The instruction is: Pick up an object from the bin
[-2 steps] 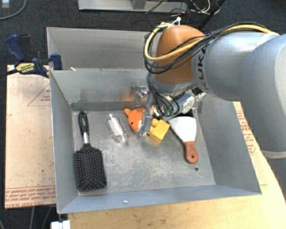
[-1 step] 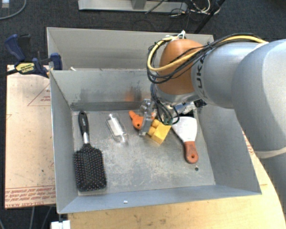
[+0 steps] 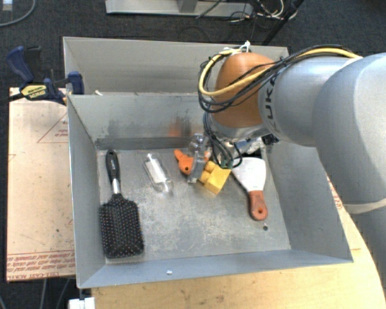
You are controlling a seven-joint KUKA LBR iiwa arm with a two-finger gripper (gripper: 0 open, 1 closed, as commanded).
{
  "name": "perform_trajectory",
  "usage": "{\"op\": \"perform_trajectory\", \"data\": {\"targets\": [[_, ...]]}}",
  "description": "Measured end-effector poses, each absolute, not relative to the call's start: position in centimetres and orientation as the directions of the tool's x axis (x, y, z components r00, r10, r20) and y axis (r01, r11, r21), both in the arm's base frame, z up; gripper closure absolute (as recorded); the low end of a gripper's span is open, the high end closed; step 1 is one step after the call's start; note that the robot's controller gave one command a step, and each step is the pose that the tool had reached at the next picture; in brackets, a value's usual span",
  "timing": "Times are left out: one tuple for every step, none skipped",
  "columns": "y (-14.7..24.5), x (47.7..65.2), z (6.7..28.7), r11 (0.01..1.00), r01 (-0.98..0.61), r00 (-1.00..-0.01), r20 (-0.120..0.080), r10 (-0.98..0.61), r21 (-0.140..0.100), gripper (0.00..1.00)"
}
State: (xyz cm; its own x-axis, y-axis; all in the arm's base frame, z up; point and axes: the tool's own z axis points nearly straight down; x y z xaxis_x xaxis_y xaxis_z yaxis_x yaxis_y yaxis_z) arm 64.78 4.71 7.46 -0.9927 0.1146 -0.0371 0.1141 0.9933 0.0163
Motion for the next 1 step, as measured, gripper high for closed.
{"op": "perform_trajectory", "data": {"targets": [[2.89,60.77,26.05,0.995,-0.104,-0.994,-0.045,-0.103,0.008,1.00]]}}
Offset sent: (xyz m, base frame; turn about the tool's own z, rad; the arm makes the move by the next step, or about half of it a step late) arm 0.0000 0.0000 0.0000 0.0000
